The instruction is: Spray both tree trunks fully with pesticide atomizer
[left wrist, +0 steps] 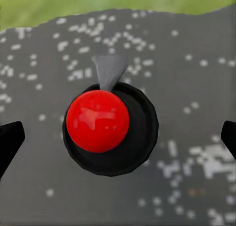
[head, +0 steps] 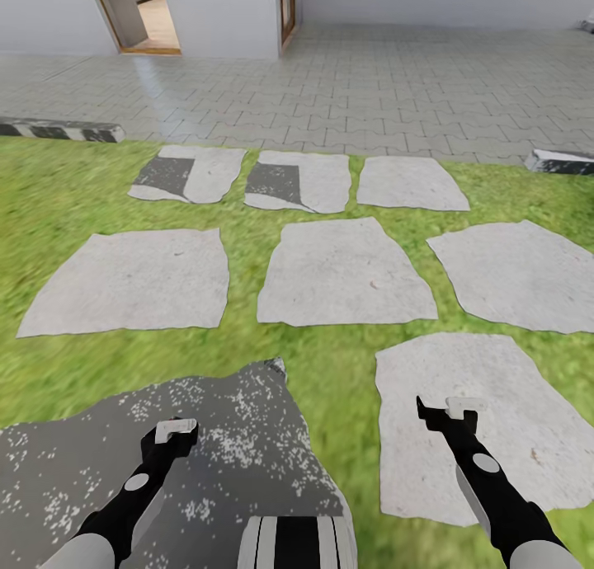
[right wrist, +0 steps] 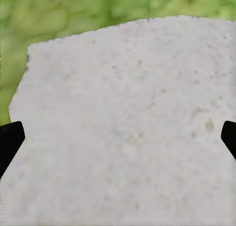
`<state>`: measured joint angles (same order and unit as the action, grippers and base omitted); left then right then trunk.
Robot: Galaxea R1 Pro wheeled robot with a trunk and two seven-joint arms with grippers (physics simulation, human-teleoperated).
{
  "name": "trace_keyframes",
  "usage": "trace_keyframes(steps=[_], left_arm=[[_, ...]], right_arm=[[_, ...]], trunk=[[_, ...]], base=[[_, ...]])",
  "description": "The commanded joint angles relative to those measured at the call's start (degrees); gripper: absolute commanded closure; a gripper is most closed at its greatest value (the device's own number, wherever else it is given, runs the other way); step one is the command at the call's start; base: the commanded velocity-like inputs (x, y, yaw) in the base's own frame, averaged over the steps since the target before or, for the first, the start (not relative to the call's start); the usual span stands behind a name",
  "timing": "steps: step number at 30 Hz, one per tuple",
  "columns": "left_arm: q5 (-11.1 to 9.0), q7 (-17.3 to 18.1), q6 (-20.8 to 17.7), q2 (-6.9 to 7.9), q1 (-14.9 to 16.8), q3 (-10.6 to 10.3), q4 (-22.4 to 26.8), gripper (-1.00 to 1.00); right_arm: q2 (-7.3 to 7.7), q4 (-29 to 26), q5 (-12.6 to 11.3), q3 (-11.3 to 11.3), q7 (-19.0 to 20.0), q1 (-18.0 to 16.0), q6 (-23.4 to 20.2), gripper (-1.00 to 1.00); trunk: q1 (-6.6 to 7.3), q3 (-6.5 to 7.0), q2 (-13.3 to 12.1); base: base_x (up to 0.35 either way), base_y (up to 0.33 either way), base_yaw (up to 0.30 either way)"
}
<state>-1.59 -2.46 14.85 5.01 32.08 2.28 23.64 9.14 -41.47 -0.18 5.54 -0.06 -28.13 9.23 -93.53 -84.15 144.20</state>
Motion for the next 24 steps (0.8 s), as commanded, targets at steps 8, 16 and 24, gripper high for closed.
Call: trace_keyframes(steps=[8,16,24], left_arm=[[0.0,0.0,0.0,0.0,0.0,0.0,0.0,1.0],[-0.1,0.0,0.0,0.08,0.0,0.1,0.0,1.0],[-0.1,0.0,0.0,0.09,0.0,0.0,0.1,1.0]], right_arm=[[0.0,0.1,0.0,0.0,0.0,0.0,0.0,-1.0],[0.0,0.2,0.0,0.0,0.0,0.0,0.0,-1.0],[0.0,0.2,0.0,0.0,0.0,0.0,0.0,-1.0]], trunk=[[0.0,0.18,0.0],[0.0,0.18,0.0],[0.0,0.18,0.0]], base=[[0.0,0.0,0.0],[0.0,0.0,0.0],[0.0,0.0,0.0]])
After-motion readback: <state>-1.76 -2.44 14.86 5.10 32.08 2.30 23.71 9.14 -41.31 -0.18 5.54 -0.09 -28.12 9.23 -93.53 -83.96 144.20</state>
